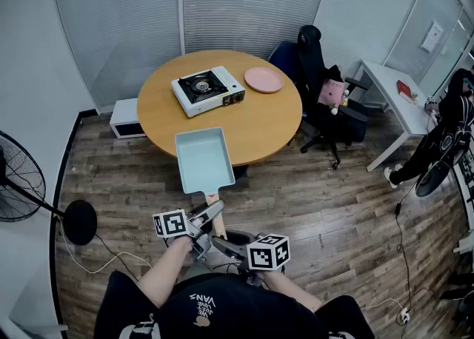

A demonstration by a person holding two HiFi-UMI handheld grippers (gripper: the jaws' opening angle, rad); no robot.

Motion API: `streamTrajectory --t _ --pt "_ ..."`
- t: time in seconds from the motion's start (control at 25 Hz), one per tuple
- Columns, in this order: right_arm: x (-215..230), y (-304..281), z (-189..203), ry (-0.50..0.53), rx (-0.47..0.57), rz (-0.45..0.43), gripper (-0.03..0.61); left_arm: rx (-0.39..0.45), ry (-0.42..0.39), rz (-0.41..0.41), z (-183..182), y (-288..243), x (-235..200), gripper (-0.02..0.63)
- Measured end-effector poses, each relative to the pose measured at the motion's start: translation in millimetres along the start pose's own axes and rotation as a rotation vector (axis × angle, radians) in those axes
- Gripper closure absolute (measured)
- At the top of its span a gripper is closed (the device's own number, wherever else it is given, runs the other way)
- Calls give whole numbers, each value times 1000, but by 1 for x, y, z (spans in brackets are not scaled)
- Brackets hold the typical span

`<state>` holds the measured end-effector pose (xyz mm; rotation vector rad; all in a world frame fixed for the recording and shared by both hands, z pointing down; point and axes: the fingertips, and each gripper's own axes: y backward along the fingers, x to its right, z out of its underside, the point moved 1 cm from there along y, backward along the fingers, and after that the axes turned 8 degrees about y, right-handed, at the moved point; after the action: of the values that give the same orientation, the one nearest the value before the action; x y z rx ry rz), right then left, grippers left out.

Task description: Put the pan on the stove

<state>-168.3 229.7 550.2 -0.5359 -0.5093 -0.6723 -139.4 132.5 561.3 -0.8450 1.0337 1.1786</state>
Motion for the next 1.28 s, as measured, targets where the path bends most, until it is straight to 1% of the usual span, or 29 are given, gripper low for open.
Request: streamTrajectory --t 0.16,0.52,0.68,0.88,1.08,1.28 --pt "-2 4 3 -3 7 1 420 -2 4 1 5 0 2 380" --pt "1 -2 2 -22 36 -9 416 -10 7 5 1 -2 -4 376" --pt "15 -8 -4 -28 33 7 415 -28 8 9 -7 -14 -13 376" --pt "46 -26 -26 -47 37 29 414 -55 33 15 -35 -38 -32 376" --pt "81 -54 -63 -45 36 57 414 -75 44 26 -83 -64 -51 376" --pt "114 -86 -100 -58 58 74 414 -102 51 31 -133 -87 -70 376"
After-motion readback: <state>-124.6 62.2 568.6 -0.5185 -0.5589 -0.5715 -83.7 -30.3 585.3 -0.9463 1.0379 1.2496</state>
